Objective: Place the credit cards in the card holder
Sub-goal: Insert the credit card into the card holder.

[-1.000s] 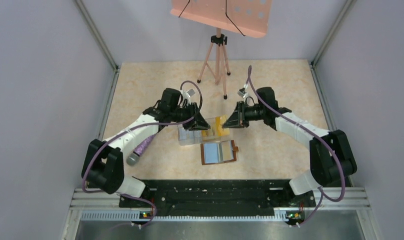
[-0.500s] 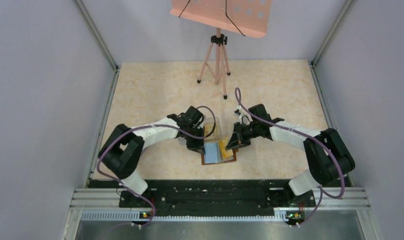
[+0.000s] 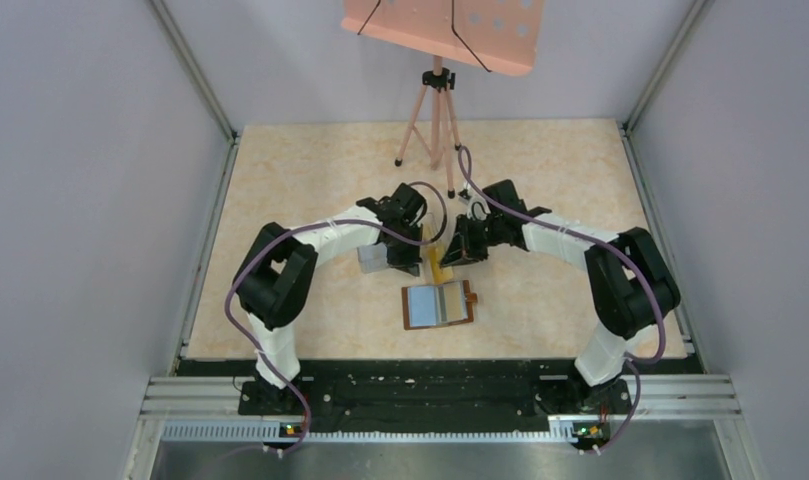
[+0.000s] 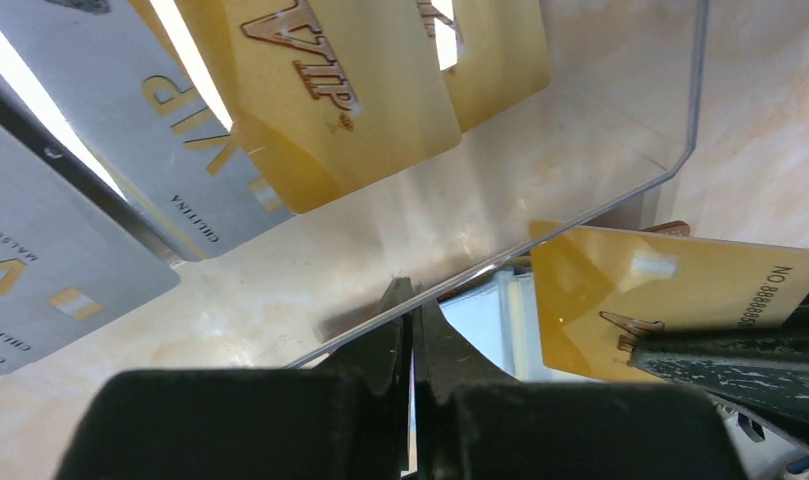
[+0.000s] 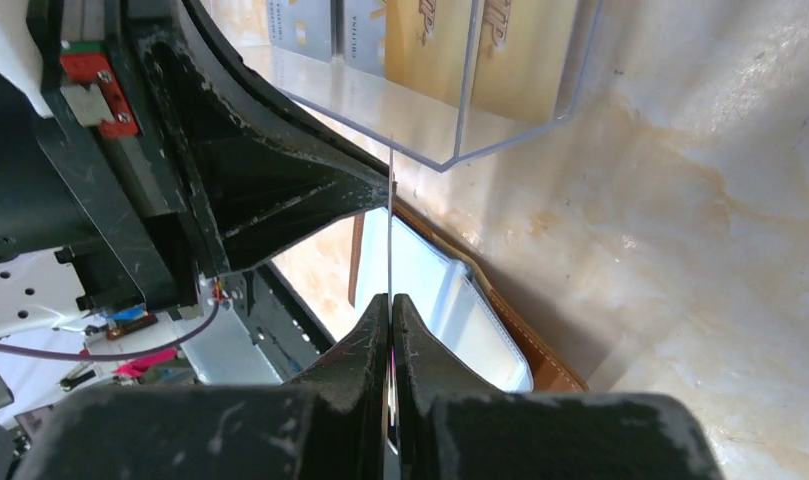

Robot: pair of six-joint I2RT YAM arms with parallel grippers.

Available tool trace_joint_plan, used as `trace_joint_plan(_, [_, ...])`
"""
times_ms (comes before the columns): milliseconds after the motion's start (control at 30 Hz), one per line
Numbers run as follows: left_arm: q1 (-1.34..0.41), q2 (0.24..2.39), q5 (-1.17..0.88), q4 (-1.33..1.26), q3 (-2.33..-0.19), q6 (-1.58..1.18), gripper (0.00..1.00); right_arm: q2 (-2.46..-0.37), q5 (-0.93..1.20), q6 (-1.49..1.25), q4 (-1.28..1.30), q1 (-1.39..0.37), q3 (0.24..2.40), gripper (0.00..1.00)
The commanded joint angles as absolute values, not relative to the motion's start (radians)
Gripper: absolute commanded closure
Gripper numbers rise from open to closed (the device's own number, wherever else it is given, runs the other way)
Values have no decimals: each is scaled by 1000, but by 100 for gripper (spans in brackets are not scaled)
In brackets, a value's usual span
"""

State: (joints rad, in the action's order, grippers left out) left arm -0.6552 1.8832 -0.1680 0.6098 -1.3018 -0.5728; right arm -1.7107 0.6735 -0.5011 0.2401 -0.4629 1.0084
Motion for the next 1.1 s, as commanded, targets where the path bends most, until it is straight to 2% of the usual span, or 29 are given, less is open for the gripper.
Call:
trace_joint_plan(0, [-632,1859,-154,632,-1313,-563,99,-1691,667,-501,228,-474,1027,100])
trace_joint_plan(167, [-632,1747,-247,557,-1169,-607,88,-1626,676,-510,214,-481,939,100])
trace_joint_plan(367, [-659,1616,-251,526,-1005,-663,85,-1576,669,-538,152,-486,809,100])
trace_joint_plan(767, [-696,1674,-244,484,-937,-678,100,-1579,689,-590,40,-494,712,100])
trace_joint_plan(1067, [-703,1713,-232,478,-929,-692,100,-1600,693,-599,28,-511,703,100])
